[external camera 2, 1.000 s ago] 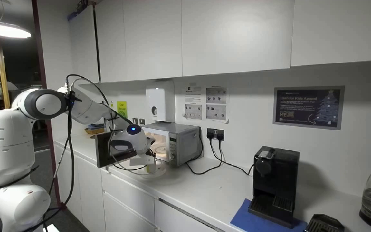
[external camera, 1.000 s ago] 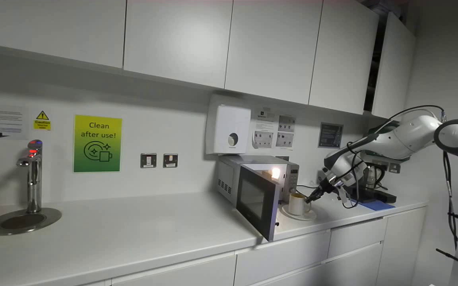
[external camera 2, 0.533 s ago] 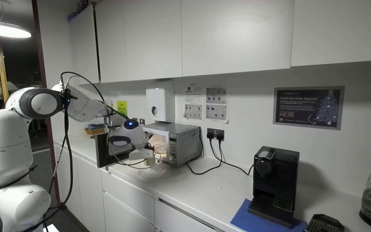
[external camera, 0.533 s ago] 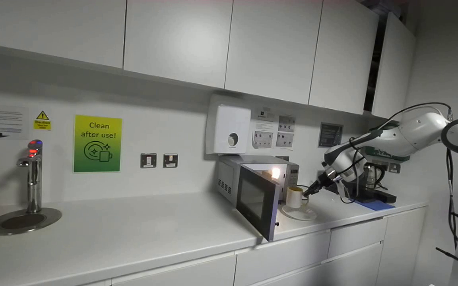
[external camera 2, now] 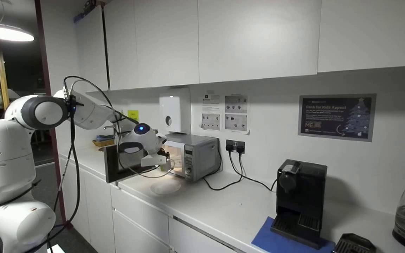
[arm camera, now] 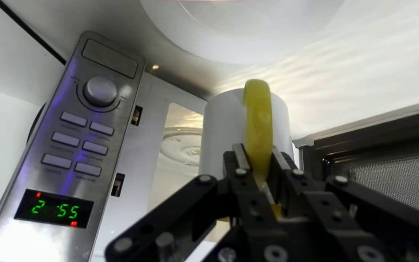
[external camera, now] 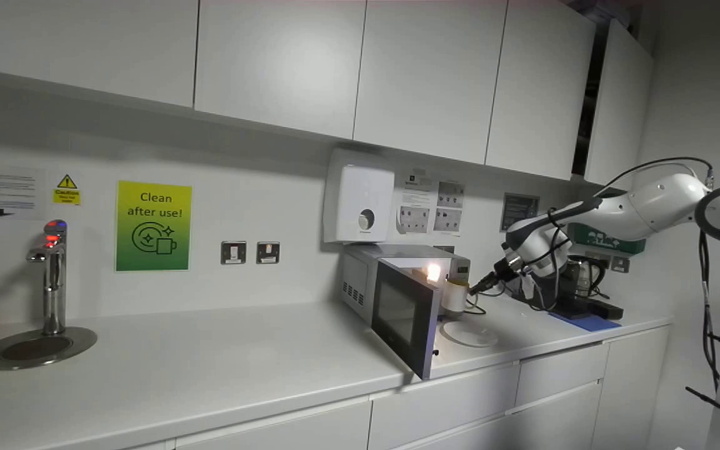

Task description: Put the white mug in the microwave.

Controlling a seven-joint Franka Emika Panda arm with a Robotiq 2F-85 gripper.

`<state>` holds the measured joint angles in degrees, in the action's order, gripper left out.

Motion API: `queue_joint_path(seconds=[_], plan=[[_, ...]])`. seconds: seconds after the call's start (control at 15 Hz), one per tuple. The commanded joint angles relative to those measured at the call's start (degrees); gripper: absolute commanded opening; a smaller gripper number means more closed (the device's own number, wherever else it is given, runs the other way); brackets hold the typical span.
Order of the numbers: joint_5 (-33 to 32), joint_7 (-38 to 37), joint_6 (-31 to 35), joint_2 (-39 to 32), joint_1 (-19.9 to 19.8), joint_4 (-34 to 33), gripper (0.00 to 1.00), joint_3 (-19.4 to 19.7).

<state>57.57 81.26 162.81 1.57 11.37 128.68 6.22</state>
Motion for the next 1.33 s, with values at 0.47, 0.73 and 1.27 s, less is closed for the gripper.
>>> queue_joint_path(seconds=[0.47, 0.73, 1.27], plan=[[0.0, -0.2, 0.0, -0.2, 0.0, -0.3, 0.18, -0.1], [0.0, -0.2, 0.0, -0.2, 0.0, -0.3, 0.18, -0.1], [1.8, 0.2, 1.8, -3.8, 0.4, -3.1, 0.04, -0.6]])
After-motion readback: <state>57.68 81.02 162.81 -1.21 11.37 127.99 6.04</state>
